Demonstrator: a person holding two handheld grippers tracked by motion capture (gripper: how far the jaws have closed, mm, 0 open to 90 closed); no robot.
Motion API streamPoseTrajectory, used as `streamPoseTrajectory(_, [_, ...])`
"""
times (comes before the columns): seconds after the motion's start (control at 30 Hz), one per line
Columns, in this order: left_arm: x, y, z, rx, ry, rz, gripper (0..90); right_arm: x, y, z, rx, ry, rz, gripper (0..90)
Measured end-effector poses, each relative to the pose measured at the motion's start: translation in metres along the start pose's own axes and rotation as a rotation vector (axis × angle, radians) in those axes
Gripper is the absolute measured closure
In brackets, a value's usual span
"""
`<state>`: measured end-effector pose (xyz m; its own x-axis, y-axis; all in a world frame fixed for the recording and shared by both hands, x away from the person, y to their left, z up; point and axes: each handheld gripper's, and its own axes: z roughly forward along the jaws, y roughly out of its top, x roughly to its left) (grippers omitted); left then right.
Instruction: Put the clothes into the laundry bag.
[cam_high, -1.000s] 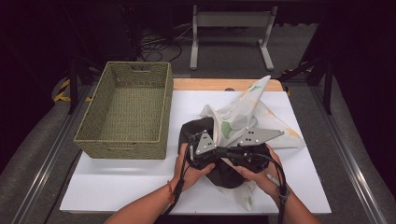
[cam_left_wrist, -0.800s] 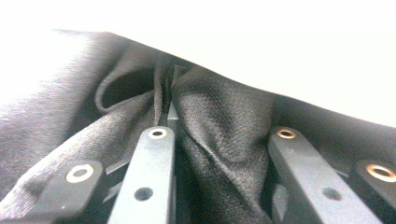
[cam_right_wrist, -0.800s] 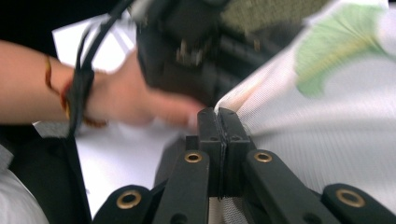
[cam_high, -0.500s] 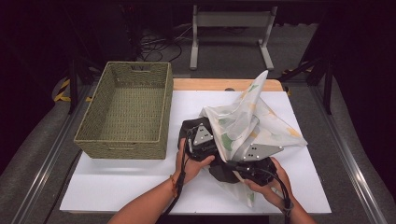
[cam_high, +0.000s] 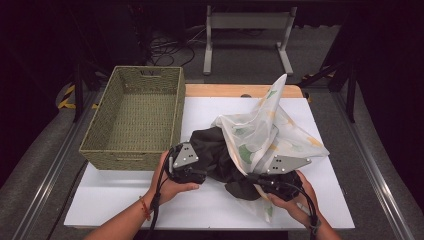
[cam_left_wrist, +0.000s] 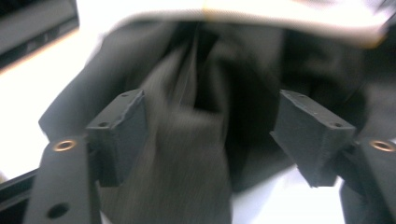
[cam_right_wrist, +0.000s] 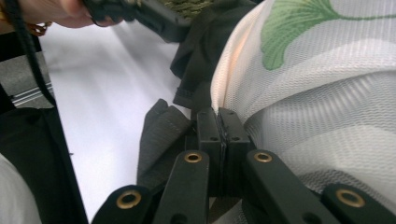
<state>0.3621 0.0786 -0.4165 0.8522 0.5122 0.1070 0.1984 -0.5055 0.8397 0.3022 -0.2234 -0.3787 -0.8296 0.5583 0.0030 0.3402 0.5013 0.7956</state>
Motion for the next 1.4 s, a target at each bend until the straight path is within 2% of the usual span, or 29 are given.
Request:
streamPoseTrajectory(0.1, [0.002,-0.004,0.007,0.03,0.028,0.01,22.2,0.0,-0.001,-0.003,-0.005,0.007,0.001,89.5])
streamPoseTrajectory(0.13, [0.002,-0.003,0.008,0.032,0.029,0.018,22.3,0.0,-0.001,-0.003,-0.004,0.005,-0.001,89.6])
streamPoseTrajectory(0.17, [0.0,-0.002,0.011,0.036,0.009,0.029,22.8,0.0,-0.002,-0.003,-0.005,0.005,-0.001,89.5])
streamPoseTrajectory(0.23, [-0.001,-0.002,0.018,0.054,0.006,0.019,24.1,0.0,-0.003,-0.005,-0.007,0.013,-0.005,89.5])
streamPoseTrajectory(0.27, [-0.002,-0.001,0.028,0.078,0.008,0.018,24.1,0.0,-0.003,-0.005,-0.008,0.014,-0.006,89.5])
streamPoseTrajectory(0.3, [-0.002,-0.001,0.028,0.078,0.008,0.018,24.5,0.0,-0.003,-0.005,-0.008,0.014,-0.006,89.5])
streamPoseTrajectory(0.33, [-0.001,0.0,0.039,0.101,0.008,0.006,26.8,0.001,-0.003,-0.006,-0.012,0.015,-0.01,89.5])
streamPoseTrajectory(0.37, [0.0,0.0,0.044,0.099,-0.007,-0.016,27.9,0.001,-0.003,-0.006,-0.012,0.014,-0.01,89.5])
streamPoseTrajectory(0.43, [0.002,-0.001,0.048,0.094,-0.023,-0.029,31.0,0.001,-0.003,-0.006,-0.014,0.013,-0.01,89.5])
streamPoseTrajectory(0.47, [0.004,-0.002,0.053,0.105,-0.048,-0.033,37.1,0.001,-0.003,-0.005,-0.017,0.012,-0.011,89.5])
streamPoseTrajectory(0.5, [0.005,-0.002,0.055,0.099,-0.064,-0.03,53.4,0.001,-0.002,-0.005,-0.028,0.007,-0.009,89.5])
streamPoseTrajectory(0.53, [0.006,-0.003,0.057,0.09,-0.083,-0.04,53.4,0.001,-0.002,-0.005,-0.028,0.007,-0.009,89.5])
streamPoseTrajectory(0.57, [0.008,-0.004,0.058,0.088,-0.1,-0.039,72.8,0.001,-0.002,-0.005,-0.041,0.0,-0.004,89.5])
streamPoseTrajectory(0.6, [0.008,-0.004,0.058,0.079,-0.106,-0.033,72.8,0.001,-0.002,-0.005,-0.041,0.0,-0.004,89.5])
streamPoseTrajectory(0.67, [0.008,-0.003,0.055,0.054,-0.115,-0.028,81.7,-0.001,-0.002,-0.005,-0.059,-0.007,0.007,89.4])
streamPoseTrajectory(0.73, [0.006,-0.002,0.052,0.048,-0.12,-0.008,82.8,-0.002,-0.002,-0.006,-0.07,-0.013,0.012,89.4])
streamPoseTrajectory(0.8, [0.001,0.003,0.047,0.012,-0.145,0.003,83.6,-0.003,-0.001,-0.007,-0.1,-0.019,0.023,89.4])
streamPoseTrajectory(0.83, [0.001,0.003,0.047,0.012,-0.145,0.003,83.6,-0.003,-0.001,-0.007,-0.1,-0.019,0.023,89.4])
streamPoseTrajectory(0.87, [-0.005,0.007,0.043,-0.023,-0.163,0.013,83.9,-0.003,0.001,-0.009,-0.125,-0.025,0.031,89.4])
streamPoseTrajectory(0.93, [-0.01,0.01,0.041,-0.031,-0.176,0.011,84.0,-0.003,0.003,-0.01,-0.14,-0.026,0.035,89.4])
streamPoseTrajectory(1.07, [-0.026,0.025,0.033,-0.096,-0.215,0.044,84.1,-0.002,0.011,-0.013,-0.19,-0.028,0.046,89.4])
streamPoseTrajectory(1.17, [-0.035,0.035,0.037,-0.107,-0.23,0.059,84.1,-0.002,0.015,-0.014,-0.209,-0.023,0.05,89.4])
streamPoseTrajectory(1.23, [-0.038,0.039,0.045,-0.111,-0.232,0.044,84.1,0.001,0.018,-0.015,-0.216,-0.011,0.039,89.4])
streamPoseTrajectory(1.33, [-0.035,0.039,0.058,-0.124,-0.219,-0.01,84.1,0.006,0.02,-0.014,-0.207,0.019,0.025,89.4])
streamPoseTrajectory(1.4, [-0.03,0.038,0.066,-0.123,-0.188,-0.04,84.2,0.008,0.019,-0.012,-0.185,0.04,0.014,89.4])
